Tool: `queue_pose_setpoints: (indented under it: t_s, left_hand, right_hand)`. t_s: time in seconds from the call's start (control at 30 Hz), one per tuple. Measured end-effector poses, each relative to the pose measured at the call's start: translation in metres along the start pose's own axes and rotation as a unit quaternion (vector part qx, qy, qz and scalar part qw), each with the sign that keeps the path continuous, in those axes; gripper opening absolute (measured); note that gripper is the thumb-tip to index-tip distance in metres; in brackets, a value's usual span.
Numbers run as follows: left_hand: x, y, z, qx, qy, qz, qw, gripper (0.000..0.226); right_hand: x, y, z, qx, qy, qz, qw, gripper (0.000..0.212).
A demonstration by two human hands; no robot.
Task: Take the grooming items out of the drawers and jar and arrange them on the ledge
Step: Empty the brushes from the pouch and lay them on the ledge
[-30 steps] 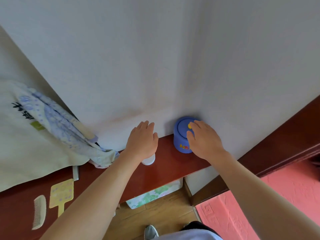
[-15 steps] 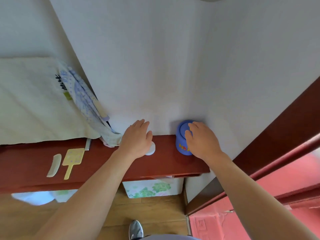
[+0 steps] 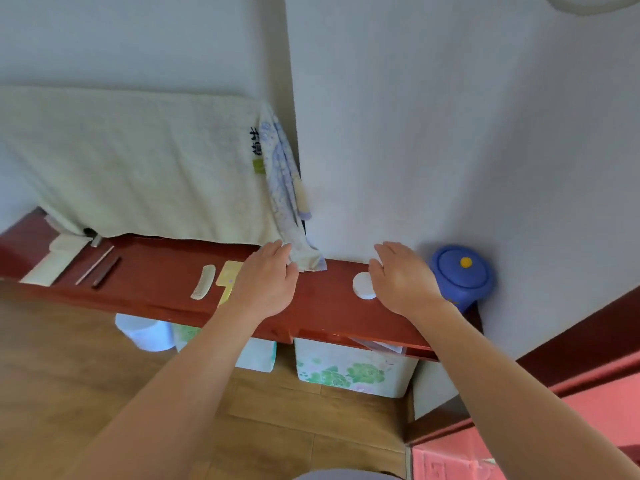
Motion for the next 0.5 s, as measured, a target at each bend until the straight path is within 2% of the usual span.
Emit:
queue_pose_setpoints:
  t_s: [0.1, 0.23, 0.5]
  left_hand:
    - [-0.021, -0.047, -0.003, 0.011, -0.005, -0.037, 0.999, 0.037]
    - [-0.051, -0.1, -0.003, 0.02, -0.021, -0.096, 0.995, 0.043]
    - [-0.096, -0.168, -0.006, 0.02, -0.028, -0.225, 0.974, 0.051]
  right_hand:
    - [0.004, -0.042, 0.03, 0.001, -0.015, -0.04, 0.999, 0.034]
    - [0.007, -0.093, 0.064, 0.011, -0.041, -0.093, 0.995, 0.044]
    - [0.032, -0.164, 0.122, 0.004, -0.114, -0.198, 0.973, 0.034]
Point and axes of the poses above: each hand's wrist, its own x-axis towards the middle knuckle, its own z-axis out of the palm, y = z × x, the point moved 4 cm from there along x, towards the middle knuckle, and after that the axes turned 14 degrees about x, right-handed, at the moved point
